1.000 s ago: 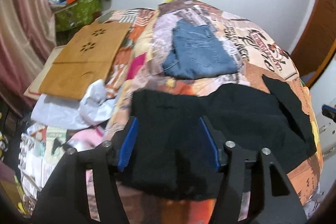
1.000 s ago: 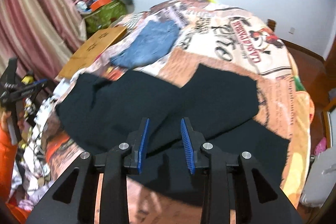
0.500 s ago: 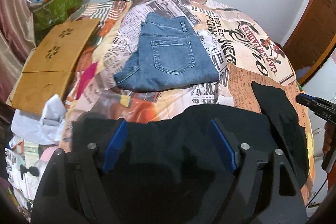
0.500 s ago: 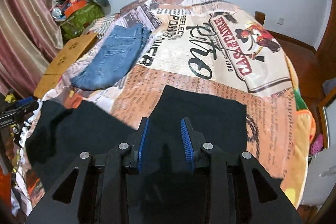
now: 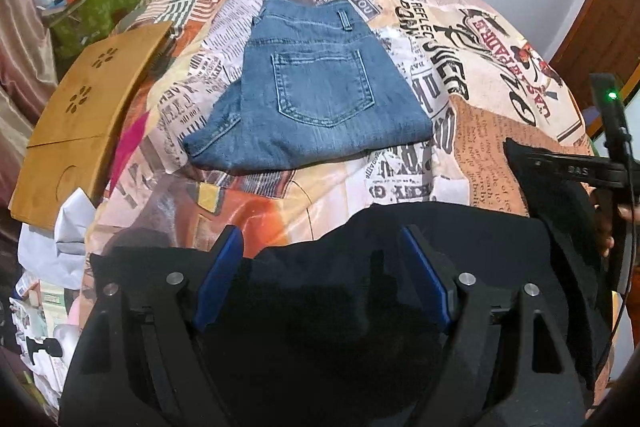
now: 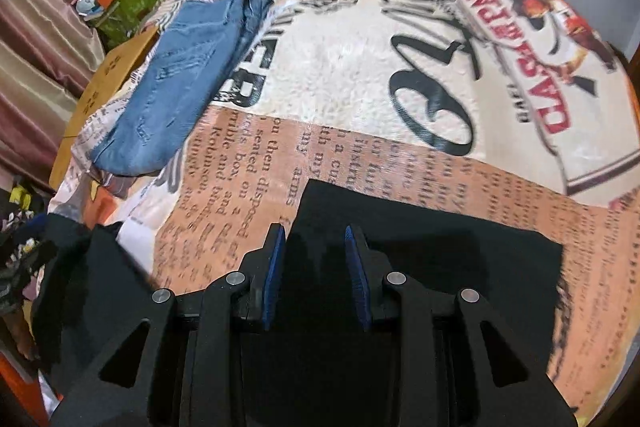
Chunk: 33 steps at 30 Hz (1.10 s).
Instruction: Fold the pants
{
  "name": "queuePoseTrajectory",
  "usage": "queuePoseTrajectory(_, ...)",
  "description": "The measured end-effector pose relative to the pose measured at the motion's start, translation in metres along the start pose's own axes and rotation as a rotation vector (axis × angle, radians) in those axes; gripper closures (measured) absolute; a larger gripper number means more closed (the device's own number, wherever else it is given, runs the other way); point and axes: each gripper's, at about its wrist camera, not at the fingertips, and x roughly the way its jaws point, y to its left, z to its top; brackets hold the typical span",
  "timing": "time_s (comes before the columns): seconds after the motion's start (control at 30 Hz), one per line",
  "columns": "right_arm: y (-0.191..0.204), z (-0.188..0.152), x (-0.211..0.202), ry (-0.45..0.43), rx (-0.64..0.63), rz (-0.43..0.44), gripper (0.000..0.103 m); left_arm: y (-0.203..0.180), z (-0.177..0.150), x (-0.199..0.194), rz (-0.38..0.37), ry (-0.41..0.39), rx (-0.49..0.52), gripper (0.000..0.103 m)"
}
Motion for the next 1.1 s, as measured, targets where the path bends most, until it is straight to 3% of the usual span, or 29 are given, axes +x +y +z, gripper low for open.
queuePoseTrajectory(0.17,0.000,-0.001,0.010,0.000,-0.039,0.007,0.072,-0.006,-0.003,0.009,0.022,0.024,0.012,0.023)
queuePoseTrajectory(0.2,-0.001,-0.001,0.009,-0.002,-0.031,0.003,0.075,-0.006,-0.004,0.009,0.022,0.027,0.012,0.023)
queuePoseTrajectory(0.23,-0.002,0.000,0.010,-0.005,-0.028,-0.020,0.084,-0.007,-0.006,0.008,0.019,0.029,0.011,0.023)
queuePoseTrajectory(0.57,0.005,-0.014,-0.006,-0.064,-0.063,-0.128,0.095,-0.030,-0.026,-0.011,0.003,0.054,0.066,0.023)
queuePoseTrajectory(0.73,-0.005,-0.024,-0.052,-0.139,-0.037,-0.106,0.095,-0.044,-0.034,-0.024,0.005,0.053,0.103,0.023)
queuePoseTrajectory(1.1,-0.055,-0.075,-0.214,-0.403,0.072,-0.130,0.095,-0.094,-0.066,-0.035,-0.044,0.107,0.211,0.014)
